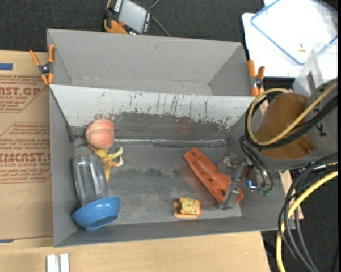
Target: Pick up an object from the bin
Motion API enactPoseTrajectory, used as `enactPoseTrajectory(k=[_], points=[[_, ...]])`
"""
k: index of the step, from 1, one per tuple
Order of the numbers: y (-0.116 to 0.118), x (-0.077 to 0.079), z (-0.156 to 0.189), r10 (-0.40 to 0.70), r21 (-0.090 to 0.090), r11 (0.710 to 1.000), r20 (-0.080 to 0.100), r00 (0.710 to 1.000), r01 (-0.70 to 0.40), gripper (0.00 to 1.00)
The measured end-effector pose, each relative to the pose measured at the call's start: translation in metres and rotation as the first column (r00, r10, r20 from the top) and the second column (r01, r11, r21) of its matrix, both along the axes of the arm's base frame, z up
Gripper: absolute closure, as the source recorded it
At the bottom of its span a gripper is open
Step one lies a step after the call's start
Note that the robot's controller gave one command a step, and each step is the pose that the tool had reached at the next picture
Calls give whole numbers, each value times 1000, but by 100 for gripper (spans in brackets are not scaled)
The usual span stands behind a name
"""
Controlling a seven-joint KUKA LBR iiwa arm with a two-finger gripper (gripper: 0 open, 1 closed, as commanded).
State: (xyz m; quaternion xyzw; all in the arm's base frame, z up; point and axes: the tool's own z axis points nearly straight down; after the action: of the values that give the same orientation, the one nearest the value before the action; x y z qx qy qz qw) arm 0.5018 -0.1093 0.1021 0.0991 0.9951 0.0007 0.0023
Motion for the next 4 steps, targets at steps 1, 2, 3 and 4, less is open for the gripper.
enactPoseTrajectory(k=[1,2,3,4], points=[[-5,-23,-3,-142,1,990,-12,990,142,0],[-4,-1,-32,-326,3,945,-1,945,326,0],[12,-9,-31,-347,3,938,-2,938,347,100],[12,-9,-31,-347,3,938,-2,938,347,100]])
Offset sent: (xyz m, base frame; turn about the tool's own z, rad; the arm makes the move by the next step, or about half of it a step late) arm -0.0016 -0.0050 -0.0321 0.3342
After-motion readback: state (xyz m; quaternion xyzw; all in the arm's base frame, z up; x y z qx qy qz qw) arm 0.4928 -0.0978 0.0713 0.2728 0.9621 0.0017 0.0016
